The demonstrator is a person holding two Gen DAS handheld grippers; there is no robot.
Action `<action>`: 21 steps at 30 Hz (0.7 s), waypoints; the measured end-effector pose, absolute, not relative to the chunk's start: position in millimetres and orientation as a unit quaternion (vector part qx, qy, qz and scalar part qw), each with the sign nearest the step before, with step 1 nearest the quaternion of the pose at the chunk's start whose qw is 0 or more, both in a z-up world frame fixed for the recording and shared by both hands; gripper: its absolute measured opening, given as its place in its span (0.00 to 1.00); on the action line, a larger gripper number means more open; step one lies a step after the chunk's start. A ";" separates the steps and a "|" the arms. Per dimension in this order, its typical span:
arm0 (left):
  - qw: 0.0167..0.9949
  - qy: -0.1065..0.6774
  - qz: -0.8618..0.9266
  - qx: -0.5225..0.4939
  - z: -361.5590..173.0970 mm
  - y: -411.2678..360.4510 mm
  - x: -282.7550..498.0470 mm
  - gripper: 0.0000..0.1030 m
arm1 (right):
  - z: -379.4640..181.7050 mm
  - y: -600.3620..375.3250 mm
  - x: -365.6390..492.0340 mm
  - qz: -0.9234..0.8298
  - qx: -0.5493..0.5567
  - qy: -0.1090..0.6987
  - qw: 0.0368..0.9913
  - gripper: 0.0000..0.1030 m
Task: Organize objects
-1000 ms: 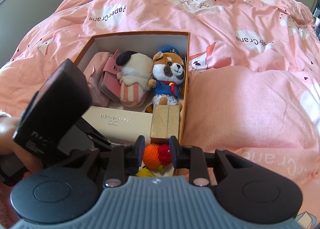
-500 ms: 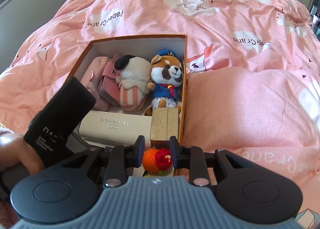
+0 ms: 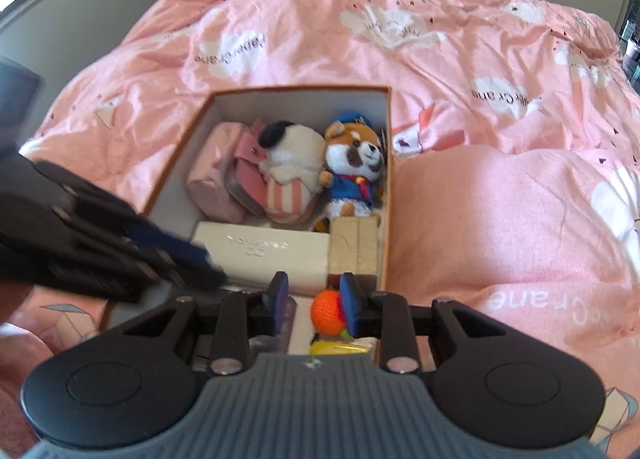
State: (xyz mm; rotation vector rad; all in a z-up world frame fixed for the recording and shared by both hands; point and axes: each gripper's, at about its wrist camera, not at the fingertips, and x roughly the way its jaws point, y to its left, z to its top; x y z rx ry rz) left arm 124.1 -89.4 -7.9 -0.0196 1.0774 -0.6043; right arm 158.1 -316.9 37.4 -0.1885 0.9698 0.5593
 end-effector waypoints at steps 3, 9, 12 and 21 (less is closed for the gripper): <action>0.852 0.460 -0.250 0.016 30.2 -62.9 116.5 0.28 | 51.5 -311.7 145.2 0.268 -0.076 0.434 0.857 0.35; 0.918 0.360 -0.157 0.058 76.9 -51.0 83.3 0.40 | 81.0 -285.5 110.1 0.289 -0.044 0.367 0.883 0.50; 0.940 0.319 -0.094 0.069 83.1 -46.0 60.8 0.69 | 88.5 -266.9 88.0 0.289 -0.036 0.323 0.900 0.61; 0.959 0.270 -0.036 0.078 71.3 -33.8 23.3 0.89 | 65.4 -234.6 27.0 0.207 -0.068 0.251 0.943 0.82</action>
